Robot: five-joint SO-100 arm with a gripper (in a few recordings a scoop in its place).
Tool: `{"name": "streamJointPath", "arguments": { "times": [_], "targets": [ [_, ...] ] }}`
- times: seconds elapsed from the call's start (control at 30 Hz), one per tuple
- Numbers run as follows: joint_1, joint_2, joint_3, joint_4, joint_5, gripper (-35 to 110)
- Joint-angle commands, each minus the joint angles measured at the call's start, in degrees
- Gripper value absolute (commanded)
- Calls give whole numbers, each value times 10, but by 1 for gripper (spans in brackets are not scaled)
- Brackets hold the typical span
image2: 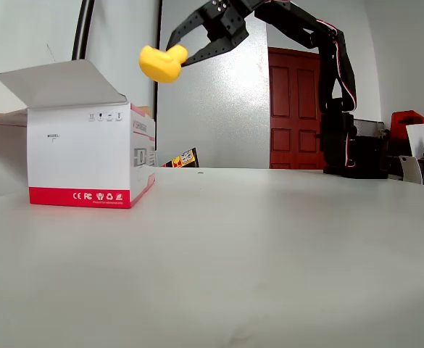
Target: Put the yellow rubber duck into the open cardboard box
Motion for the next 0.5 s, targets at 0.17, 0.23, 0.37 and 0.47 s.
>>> {"name": "streamJointPath", "arguments": {
  "times": [0.17,0.23,0.37,0.47],
  "targets": [
    [-29,-78,-94,-1,16,5],
    [-31,-96,-97,-1,21,5],
    [-30,-128,-101,-1,29,5],
    [-24,-153,-119,2,40,5]
  ]
}}
